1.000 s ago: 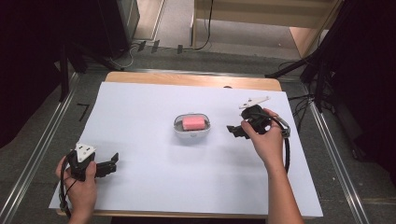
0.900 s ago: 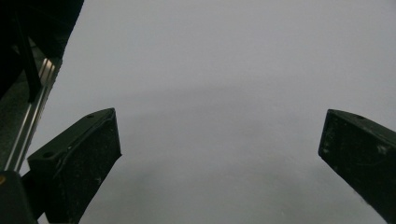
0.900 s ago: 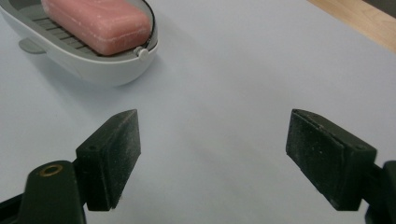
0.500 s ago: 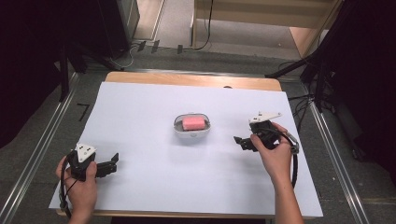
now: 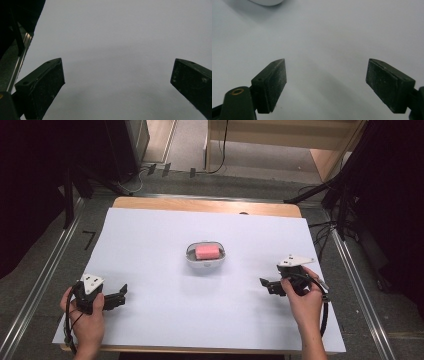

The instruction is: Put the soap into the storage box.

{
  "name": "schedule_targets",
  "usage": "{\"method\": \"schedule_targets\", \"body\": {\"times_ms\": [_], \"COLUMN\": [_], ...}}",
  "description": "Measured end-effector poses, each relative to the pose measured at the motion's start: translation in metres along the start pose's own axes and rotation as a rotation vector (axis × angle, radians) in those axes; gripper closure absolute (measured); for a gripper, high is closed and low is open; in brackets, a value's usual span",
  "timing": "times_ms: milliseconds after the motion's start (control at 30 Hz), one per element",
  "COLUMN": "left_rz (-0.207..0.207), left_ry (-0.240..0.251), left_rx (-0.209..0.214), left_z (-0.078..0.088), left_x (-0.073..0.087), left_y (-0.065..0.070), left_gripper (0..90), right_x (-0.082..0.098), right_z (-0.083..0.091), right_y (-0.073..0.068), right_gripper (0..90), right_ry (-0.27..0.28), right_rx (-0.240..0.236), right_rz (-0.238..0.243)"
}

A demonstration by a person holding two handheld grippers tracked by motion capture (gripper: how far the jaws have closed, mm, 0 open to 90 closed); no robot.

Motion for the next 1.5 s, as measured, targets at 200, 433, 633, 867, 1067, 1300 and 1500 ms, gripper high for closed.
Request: {"method": "schedule_targets", "body": {"times_ms": [200, 433, 633, 867, 1067, 1300, 1500], "left_rz": [-0.008, -0.009, -0.012, -0.007, 0.003, 0.005, 0.009], "left_ry": [0.001, 0.004, 0.004, 0.002, 0.007, 0.006, 0.004], "left_rx": [-0.005, -0.005, -0.004, -0.005, -0.002, -0.002, -0.001], "left_z": [0.0, 0.0, 0.0, 0.0, 0.0, 0.0, 0.0], "left_x": [0.0, 0.0, 0.0, 0.0, 0.0, 0.0, 0.0], "left_y": [0.0, 0.001, 0.001, 0.001, 0.0, -0.001, -0.001], "left_gripper": [0.0, 0.0, 0.0, 0.0, 0.0, 0.0, 0.0], "right_x": [0.018, 0.04, 0.068, 0.089, 0.097, 0.102, 0.103], "right_z": [0.014, 0.029, 0.043, 0.056, 0.071, 0.078, 0.079], "right_y": [0.004, 0.009, 0.015, 0.019, 0.024, 0.02, 0.021], "right_gripper": [17.2, 16.9, 16.7, 16.5, 16.2, 13.4, 13.6], "right_ry": [0.025, 0.039, 0.041, 0.053, 0.095, 0.147, 0.155], "right_rx": [0.018, 0.044, 0.081, 0.084, 0.109, 0.15, 0.106], "right_rz": [-0.037, -0.054, -0.093, -0.116, -0.139, -0.123, -0.135]}}
Point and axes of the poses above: each handheld gripper's, and its own axes: z roughly backward along the jaws, x roughly out of its underside, y roughly to its right, the point moved 2 cm from there along -z, roughly forward along the jaws, and after that the axes turned 10 degrees about y, right-handed, at the moved point
